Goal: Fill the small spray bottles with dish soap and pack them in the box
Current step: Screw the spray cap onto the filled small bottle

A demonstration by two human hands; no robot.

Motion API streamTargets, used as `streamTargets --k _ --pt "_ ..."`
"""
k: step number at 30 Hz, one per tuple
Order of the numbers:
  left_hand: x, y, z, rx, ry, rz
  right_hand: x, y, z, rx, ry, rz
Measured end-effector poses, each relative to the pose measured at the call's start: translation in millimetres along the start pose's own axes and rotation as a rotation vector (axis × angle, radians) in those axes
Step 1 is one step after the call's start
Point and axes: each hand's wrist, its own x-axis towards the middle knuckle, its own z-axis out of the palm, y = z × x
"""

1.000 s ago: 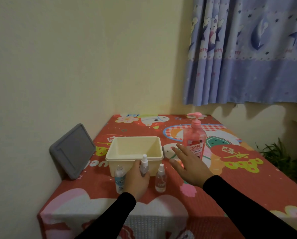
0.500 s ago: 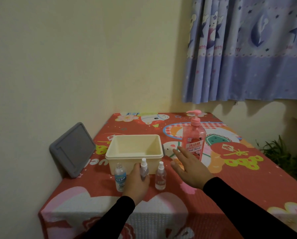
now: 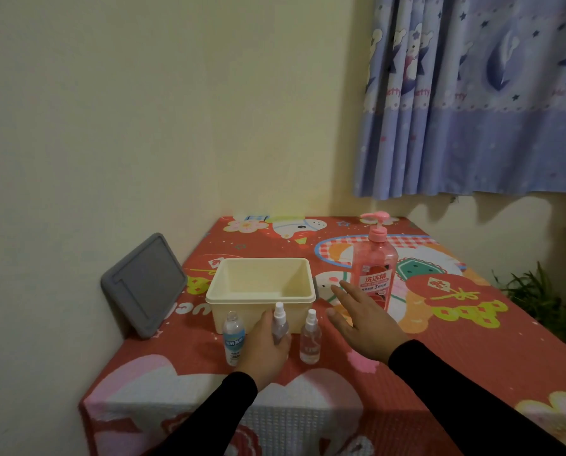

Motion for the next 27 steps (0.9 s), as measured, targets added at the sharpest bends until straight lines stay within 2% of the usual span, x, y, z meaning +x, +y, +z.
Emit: streamTargets --k 7,11,16,22,27 --pt "4.8 19.0 -13.7 0.029 0.131 0.063 1.5 -6.8 -3.4 0.012 0.028 -0.021" --pt "7.9 28.0 -37.3 0.066 0.274 0.122 2.3 -14.4 -9.6 0.02 0.052 -0.058" --pt "11.9 20.1 -66.6 0.063 0.405 0.045 7.8 -19.9 -13.5 0.017 0.06 -0.074" --pt "4.8 -8.5 -75.2 0.07 0.314 -0.133 20.7 -29.8 -8.8 0.033 0.041 -0.092" --pt "-6.5 -23.9 -65.1 0.02 0.235 -0.201 27.6 -42.8 -6.1 0.046 0.032 -0.112"
